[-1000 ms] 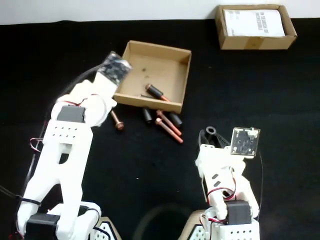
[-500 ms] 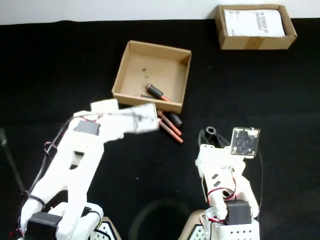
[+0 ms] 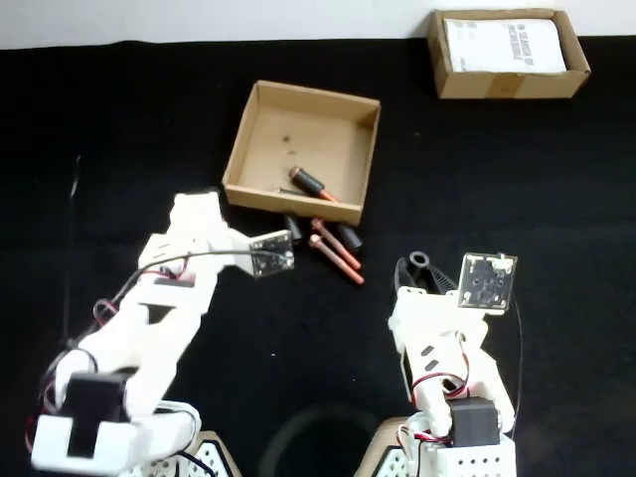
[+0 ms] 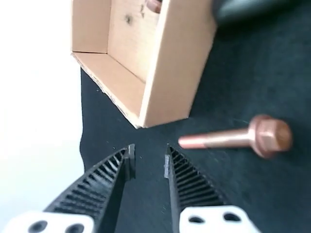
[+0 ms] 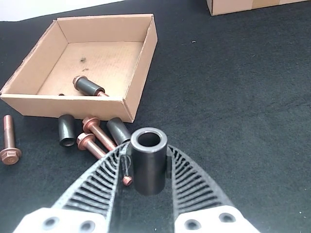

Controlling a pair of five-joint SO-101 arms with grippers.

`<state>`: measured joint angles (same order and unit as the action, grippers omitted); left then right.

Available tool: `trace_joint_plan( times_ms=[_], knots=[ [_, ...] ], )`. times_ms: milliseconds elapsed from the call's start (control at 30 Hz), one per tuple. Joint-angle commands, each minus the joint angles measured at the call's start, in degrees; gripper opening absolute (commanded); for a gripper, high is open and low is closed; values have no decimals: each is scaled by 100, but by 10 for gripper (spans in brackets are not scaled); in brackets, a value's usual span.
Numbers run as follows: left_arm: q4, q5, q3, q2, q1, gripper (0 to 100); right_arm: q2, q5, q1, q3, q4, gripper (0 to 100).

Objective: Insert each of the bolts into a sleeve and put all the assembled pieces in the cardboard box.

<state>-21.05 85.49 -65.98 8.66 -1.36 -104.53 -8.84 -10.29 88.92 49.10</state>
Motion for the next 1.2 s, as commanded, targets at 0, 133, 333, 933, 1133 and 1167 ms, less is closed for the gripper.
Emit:
trace_joint_plan(
  times_ms=[0,133,333,933,1133,1167],
  knots=[
    [-369,2567,479,-330,13,116,-48,53,40,-321,-22,6],
    [-360,2629,286,-286,180,116,-48,53,48,-277,-119,6],
    [-316,3095,-655,620,286,116,-48,53,48,-277,-180,6],
    [686,-1609,-919,2941,426,9,-40,0,189,-268,-189,6],
    [2400,-3868,-585,3380,242,9,-40,-695,189,-268,-189,6],
    [2954,-4264,-382,3371,242,9,-40,-774,189,-268,-189,6]
  ],
)
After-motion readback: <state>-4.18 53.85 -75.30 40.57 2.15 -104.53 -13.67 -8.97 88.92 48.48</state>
